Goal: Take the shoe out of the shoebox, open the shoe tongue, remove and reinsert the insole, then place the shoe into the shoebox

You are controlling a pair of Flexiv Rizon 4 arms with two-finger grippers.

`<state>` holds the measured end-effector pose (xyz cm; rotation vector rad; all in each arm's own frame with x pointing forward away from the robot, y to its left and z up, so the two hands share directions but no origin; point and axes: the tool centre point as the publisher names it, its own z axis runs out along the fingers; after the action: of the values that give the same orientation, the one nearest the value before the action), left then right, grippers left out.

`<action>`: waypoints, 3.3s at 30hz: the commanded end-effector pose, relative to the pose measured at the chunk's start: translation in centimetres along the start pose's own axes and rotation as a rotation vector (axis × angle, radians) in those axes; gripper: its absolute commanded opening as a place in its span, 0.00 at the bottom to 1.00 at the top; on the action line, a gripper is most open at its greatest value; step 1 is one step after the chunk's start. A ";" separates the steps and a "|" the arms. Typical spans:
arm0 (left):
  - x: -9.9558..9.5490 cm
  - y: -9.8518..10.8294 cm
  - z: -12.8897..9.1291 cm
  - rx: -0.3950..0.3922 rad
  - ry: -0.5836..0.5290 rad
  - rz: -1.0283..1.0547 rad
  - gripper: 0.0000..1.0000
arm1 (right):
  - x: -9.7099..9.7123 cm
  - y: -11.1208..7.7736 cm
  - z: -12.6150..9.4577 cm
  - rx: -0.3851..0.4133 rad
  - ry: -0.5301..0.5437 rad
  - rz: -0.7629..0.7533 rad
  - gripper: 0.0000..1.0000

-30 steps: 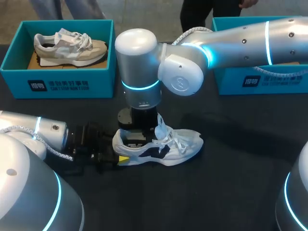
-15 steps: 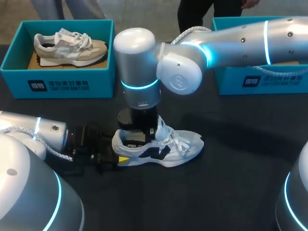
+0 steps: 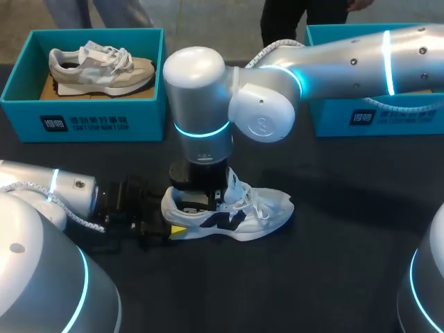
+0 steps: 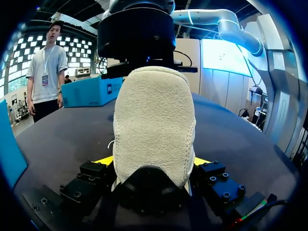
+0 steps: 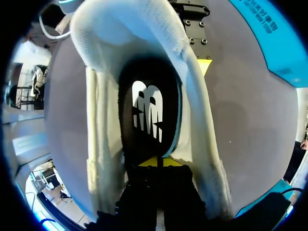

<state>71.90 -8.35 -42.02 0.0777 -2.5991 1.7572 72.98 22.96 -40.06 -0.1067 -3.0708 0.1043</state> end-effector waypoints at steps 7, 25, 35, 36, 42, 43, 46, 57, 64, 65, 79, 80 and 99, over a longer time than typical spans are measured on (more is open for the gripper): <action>0.0 0.2 0.3 0.000 -0.004 -0.001 0.00 | 0.6 -1.9 -2.8 -0.026 -0.016 0.013 0.00; 0.0 0.2 0.3 0.000 -0.004 -0.001 0.00 | -0.4 -3.0 -4.7 -0.061 -0.057 0.054 0.00; 0.0 0.2 0.3 0.000 -0.004 -0.001 0.00 | -0.4 -3.3 -5.6 -0.096 -0.045 0.091 0.00; 0.0 0.2 0.3 0.000 -0.004 -0.001 0.00 | -0.4 -3.3 -5.9 -0.095 -0.044 0.093 0.00; 0.0 0.2 0.3 0.000 -0.004 -0.001 0.00 | -0.6 -4.1 -6.5 -0.105 -0.052 0.109 0.00; 0.0 0.2 0.3 0.000 -0.004 -0.001 0.00 | -0.6 -4.2 -6.6 -0.110 -0.054 0.113 0.00; 0.0 0.2 0.3 0.000 -0.004 -0.001 0.00 | -0.8 -4.1 -6.9 -0.136 -0.056 0.118 0.00; 0.0 0.2 0.3 0.000 -0.004 -0.001 0.00 | -1.1 -2.0 -8.3 -0.220 -0.045 0.086 0.00; 0.0 0.2 0.3 0.000 -0.004 -0.001 0.00 | -1.6 -0.5 -8.9 -0.258 -0.040 0.020 0.00; 0.0 0.2 0.3 0.000 -0.004 -0.001 0.00 | -1.6 -0.3 -9.1 -0.276 -0.042 0.007 0.00; 0.0 0.2 0.3 0.000 -0.004 -0.001 0.00 | -1.8 2.7 -9.6 -0.341 0.006 -0.118 0.00; 0.0 0.2 0.3 0.000 -0.004 -0.001 0.00 | -1.8 3.1 -9.6 -0.345 0.003 -0.128 0.00; 0.0 0.2 0.3 0.000 -0.004 -0.001 0.00 | -1.8 3.5 -9.9 -0.422 0.074 -0.108 0.49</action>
<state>71.98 -8.39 -42.01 0.0794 -2.5989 1.7579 75.54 27.76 -30.36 0.0443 -2.9802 -0.4993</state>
